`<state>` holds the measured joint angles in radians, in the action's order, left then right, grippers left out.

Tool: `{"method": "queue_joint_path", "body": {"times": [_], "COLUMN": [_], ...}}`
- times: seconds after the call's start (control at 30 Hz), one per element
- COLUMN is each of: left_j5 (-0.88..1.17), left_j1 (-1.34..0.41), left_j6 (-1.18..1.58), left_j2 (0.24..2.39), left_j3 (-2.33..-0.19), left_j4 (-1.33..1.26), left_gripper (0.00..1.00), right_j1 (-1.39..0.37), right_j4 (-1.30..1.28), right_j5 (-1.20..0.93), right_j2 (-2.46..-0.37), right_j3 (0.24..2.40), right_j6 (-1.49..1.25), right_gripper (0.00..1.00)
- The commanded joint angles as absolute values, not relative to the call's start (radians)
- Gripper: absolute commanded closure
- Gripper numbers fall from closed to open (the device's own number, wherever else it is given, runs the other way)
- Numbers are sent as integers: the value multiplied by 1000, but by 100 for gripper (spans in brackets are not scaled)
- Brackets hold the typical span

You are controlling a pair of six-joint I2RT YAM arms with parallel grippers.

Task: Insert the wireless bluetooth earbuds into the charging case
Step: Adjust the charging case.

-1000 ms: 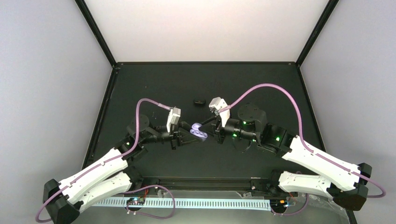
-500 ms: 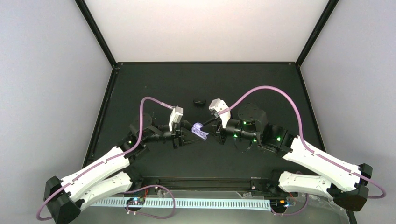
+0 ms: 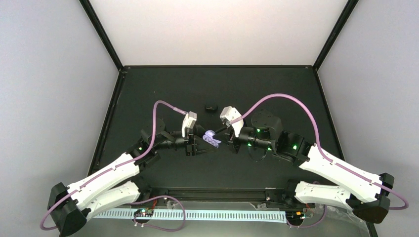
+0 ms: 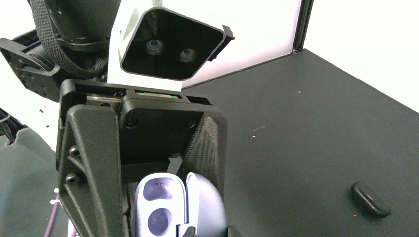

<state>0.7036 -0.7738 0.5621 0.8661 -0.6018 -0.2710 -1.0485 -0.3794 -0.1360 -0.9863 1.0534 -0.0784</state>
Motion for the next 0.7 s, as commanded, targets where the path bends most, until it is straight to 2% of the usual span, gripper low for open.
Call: {"method": "queue_joint_path", "body": {"times": [0.0,0.33,0.4,0.53,0.67], "left_j5": [720,750,764,789,797], "left_j1": [-780,-779,-779,-779,-779], "left_j6": [569,523,521,526,535], "left_j2": [858,838,842,847,845], "left_j3": [-637,-631,-631,-634,-635], "left_j4": [-269,-211,-215,-239,-254], "left_gripper": [41,35,37,48,49], "right_j1": [-1051,-1050,-1051,-1050,-1050], "right_j4": [-404,-451,-458,-466,-467], "right_j5": [-111,-123,-125,-128,-140], "right_j2": [-966,-932,-929,-928,-925], "right_j3": [1089,1096,1097,1097,1095], "right_j6": [-22,38,46,56,64], "right_gripper": [99,99,99,99,99]}}
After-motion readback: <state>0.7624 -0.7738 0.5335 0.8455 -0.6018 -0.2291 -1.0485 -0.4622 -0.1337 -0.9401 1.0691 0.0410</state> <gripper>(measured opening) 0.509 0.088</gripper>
